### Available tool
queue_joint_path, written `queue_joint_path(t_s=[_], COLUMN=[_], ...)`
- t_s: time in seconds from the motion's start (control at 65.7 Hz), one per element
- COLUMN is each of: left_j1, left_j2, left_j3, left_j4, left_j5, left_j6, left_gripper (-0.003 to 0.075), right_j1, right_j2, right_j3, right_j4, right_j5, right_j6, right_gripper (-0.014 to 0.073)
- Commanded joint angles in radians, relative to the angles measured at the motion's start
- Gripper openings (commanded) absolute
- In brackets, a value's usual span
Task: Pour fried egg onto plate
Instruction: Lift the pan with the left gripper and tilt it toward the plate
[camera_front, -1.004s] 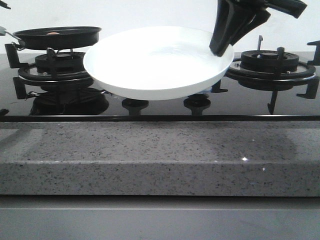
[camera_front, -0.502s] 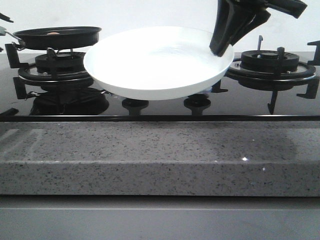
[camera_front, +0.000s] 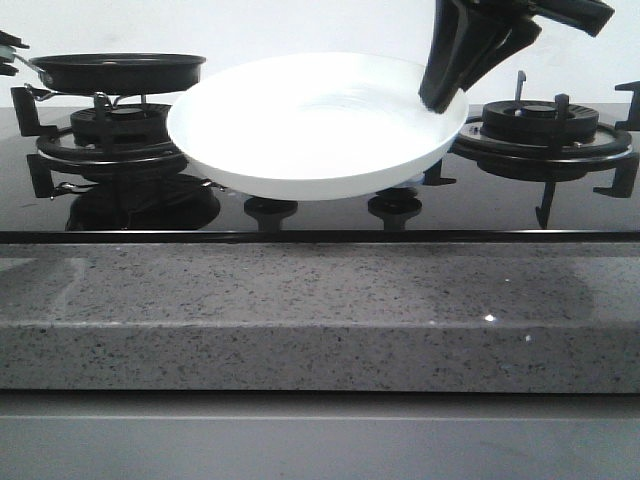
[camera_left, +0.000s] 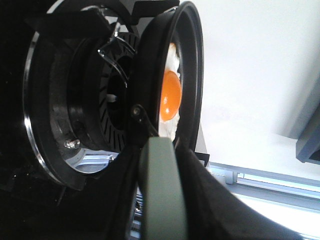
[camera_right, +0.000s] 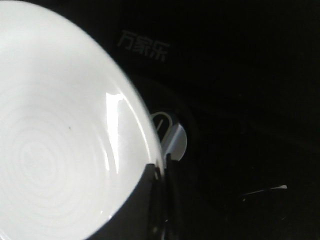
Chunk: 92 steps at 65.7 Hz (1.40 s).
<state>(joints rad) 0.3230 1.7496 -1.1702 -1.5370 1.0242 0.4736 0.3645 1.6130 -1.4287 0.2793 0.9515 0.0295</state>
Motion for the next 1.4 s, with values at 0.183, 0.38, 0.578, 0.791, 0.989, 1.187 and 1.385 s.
queue_joint_path(t_s=[0.183,0.38,0.578,0.791,0.989,1.187,1.385], left_j1=[0.002,0.002,0.002,0.002,0.002,-0.063,-0.179], left_j2=[-0.057,-0.078,-0.118,-0.198,-0.315,-0.467,-0.578], left_j3=[-0.034,-0.034,-0.034,-0.034,-0.034,-0.018,-0.016], left_j4=[-0.093,-0.163,-0.199,-0.195,-0.097,0.062,0.201], left_j5=[0.087,0.132,0.143,0.109,0.063,-0.027,-0.151], left_j6=[0.022,0.062,0.083,0.125,0.146,0.146,0.146], left_gripper=[-0.0004,-0.0020,-0.0020,-0.0020,-0.0020,-0.0020,-0.0020], right_j1=[0.000,0.000,0.000,0.000,0.000,0.000,0.000], right_j2=[-0.048,-0.048,-0.048,-0.048,-0.048,-0.048,-0.048], right_j3=[-0.022,-0.022,-0.022,-0.022,-0.022,-0.022,-0.022], right_j4=[0.012,0.012,0.012,0.012,0.012,0.012,0.012], right_j5=[-0.043,-0.043,-0.043,-0.043,-0.043,-0.043,-0.043], right_j6=[-0.011,-0.011,-0.011,-0.011,-0.011,-0.011,-0.011], right_gripper=[-0.0067,-0.0067,-0.0067,-0.0067,-0.0067,-0.0067,-0.0067])
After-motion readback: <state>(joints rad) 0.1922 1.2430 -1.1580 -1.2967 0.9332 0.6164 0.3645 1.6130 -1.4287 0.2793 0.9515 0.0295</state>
